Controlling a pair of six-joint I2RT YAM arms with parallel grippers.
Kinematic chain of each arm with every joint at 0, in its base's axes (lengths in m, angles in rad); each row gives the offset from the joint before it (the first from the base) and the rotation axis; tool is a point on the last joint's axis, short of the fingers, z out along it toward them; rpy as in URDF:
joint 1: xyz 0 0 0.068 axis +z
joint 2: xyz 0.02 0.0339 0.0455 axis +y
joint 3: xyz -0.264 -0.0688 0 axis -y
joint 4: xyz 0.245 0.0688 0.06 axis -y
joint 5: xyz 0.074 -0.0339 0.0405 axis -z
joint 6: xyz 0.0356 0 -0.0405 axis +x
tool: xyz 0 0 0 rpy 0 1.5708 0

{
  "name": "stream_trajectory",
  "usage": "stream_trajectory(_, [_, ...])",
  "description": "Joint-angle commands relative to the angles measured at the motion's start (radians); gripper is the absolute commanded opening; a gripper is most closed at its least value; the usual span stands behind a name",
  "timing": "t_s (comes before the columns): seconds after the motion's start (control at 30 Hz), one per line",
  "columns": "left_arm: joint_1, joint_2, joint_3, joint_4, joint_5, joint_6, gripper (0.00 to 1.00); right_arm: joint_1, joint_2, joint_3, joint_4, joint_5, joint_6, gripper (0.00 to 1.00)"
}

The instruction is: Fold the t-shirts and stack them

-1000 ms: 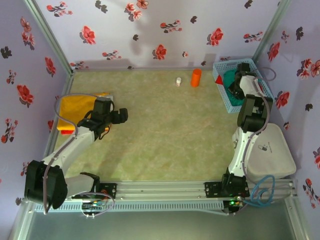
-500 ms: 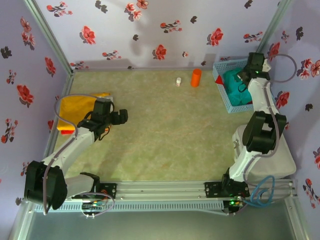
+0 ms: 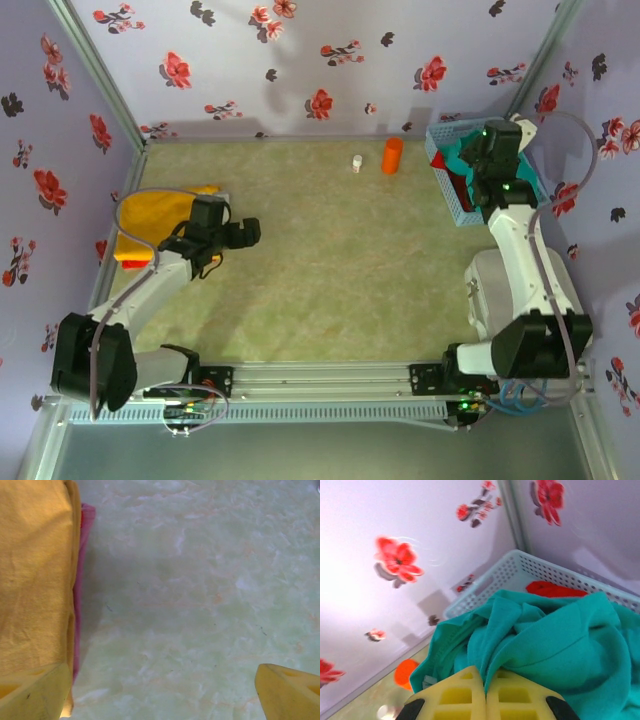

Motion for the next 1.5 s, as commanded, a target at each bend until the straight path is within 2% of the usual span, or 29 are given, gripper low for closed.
stream_trajectory(0.0, [-0.003, 0.011, 0.055, -0.008, 0.038, -0.045, 0.96, 0.031, -0.098, -0.047, 0.040, -0.077, -0.088, 0.00])
stream_trajectory(0.03, [-0.001, 0.012, 0.063, -0.021, 0.046, -0.045, 0.95, 0.045, -0.127, -0.062, 0.032, -0.153, -0.092, 0.00])
stream_trajectory(0.13, [0.002, -0.001, 0.076, -0.044, 0.055, -0.043, 0.96, 0.153, -0.191, -0.103, -0.030, -0.207, -0.091, 0.00])
stream_trajectory(0.27, [0.006, -0.033, 0.086, -0.085, 0.057, -0.049, 0.96, 0.345, -0.256, -0.167, -0.065, -0.185, -0.131, 0.00])
stream_trajectory(0.37, [0.011, -0.065, 0.093, -0.126, 0.057, -0.045, 0.96, 0.481, -0.273, -0.221, -0.067, -0.175, -0.088, 0.00])
stream_trajectory(0.47, [0.024, -0.103, 0.097, -0.167, 0.057, -0.047, 0.96, 0.681, -0.258, -0.304, -0.014, -0.059, -0.039, 0.00])
stream_trajectory(0.53, [0.036, -0.123, 0.102, -0.192, 0.058, -0.043, 0.96, 0.790, -0.209, -0.342, 0.018, -0.001, -0.019, 0.00])
stream_trajectory(0.7, [0.067, -0.123, 0.123, -0.237, 0.057, -0.018, 0.97, 0.948, 0.010, -0.334, 0.084, 0.048, 0.063, 0.00])
stream_trajectory(0.73, [0.072, -0.123, 0.124, -0.243, 0.058, -0.020, 0.97, 0.968, 0.071, -0.313, 0.089, 0.043, 0.085, 0.00])
stream_trajectory(0.83, [0.079, -0.128, 0.110, -0.252, 0.059, -0.043, 0.97, 0.983, 0.240, -0.216, 0.086, -0.085, 0.134, 0.01])
stream_trajectory(0.87, [0.079, -0.133, 0.099, -0.251, 0.061, -0.053, 0.97, 0.985, 0.287, -0.183, 0.088, -0.130, 0.140, 0.11])
stream_trajectory(0.93, [0.078, -0.140, 0.081, -0.250, 0.064, -0.066, 0.96, 0.990, 0.345, -0.139, 0.115, -0.195, 0.136, 0.47])
stream_trajectory(1.0, [0.077, -0.141, 0.064, -0.250, 0.069, -0.080, 0.96, 0.999, 0.360, -0.129, 0.156, -0.200, 0.118, 0.84])
stream_trajectory(1.03, [0.077, -0.139, 0.056, -0.248, 0.079, -0.085, 0.96, 0.999, 0.356, -0.130, 0.168, -0.186, 0.111, 0.99])
stream_trajectory(1.2, [0.037, -0.111, 0.037, -0.204, 0.121, -0.064, 0.92, 0.973, 0.345, -0.103, 0.085, -0.035, 0.050, 0.99])
stream_trajectory(1.3, [-0.006, -0.128, 0.027, -0.126, 0.165, -0.023, 0.83, 0.927, 0.319, -0.110, 0.028, -0.001, 0.025, 0.99])
stream_trajectory(1.47, [-0.094, -0.147, 0.066, -0.112, 0.167, 0.018, 0.58, 0.822, 0.247, -0.180, -0.033, -0.009, 0.058, 0.97])
